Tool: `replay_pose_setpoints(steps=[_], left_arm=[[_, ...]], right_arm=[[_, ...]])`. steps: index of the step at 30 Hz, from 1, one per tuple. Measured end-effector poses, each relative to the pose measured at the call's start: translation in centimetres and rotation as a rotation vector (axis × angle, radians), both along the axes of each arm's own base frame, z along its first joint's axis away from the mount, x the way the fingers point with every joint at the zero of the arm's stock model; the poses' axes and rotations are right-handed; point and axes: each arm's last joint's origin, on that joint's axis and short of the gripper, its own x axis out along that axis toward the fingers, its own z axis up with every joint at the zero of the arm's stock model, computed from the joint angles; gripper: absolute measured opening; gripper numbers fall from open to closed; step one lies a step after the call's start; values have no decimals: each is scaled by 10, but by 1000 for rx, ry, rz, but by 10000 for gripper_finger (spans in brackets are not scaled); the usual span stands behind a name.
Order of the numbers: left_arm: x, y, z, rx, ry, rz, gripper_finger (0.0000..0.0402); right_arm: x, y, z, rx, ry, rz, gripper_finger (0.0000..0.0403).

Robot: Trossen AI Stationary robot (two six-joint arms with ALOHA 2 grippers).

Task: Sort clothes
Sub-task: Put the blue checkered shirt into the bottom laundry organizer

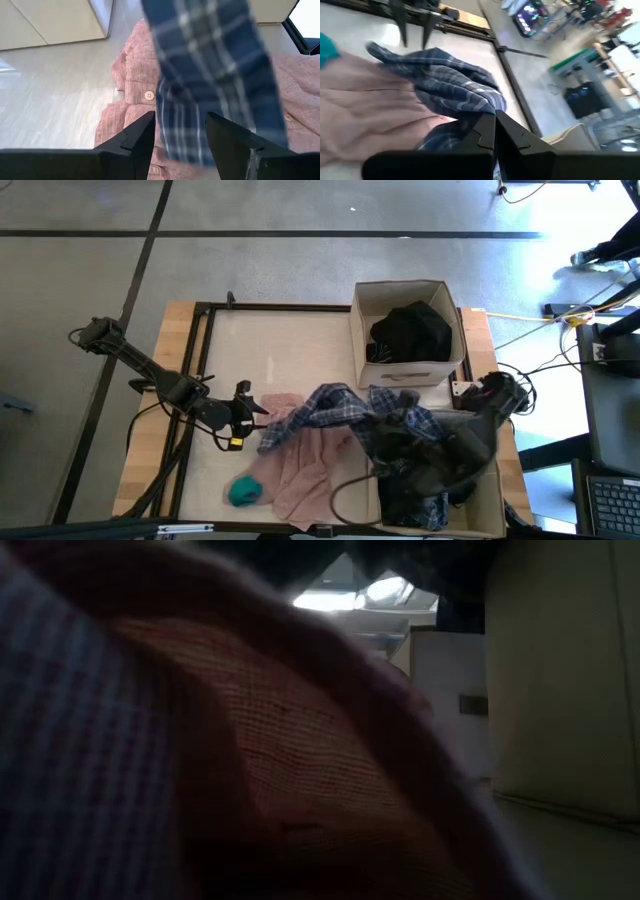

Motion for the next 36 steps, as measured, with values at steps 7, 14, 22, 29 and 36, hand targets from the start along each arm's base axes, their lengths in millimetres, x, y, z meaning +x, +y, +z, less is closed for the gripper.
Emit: replay_pose_setpoints(steps=[7,14,22,29,36], left_arm=[[0,0,0,2,1,-1,164],[0,0,0,1,0,0,164],[0,0,0,3,1,-2,164],[0,0,0,3,1,-2,164],[0,0,0,3,1,-2,164]], right_arm=[[-42,4,28,181,-72,64,3],[-91,2,57,351,-180,127,2],[-142,4,77,555,-253,206,2],[-177,19,76,763,-269,222,3],[-185,41,39,902,-213,76,3]])
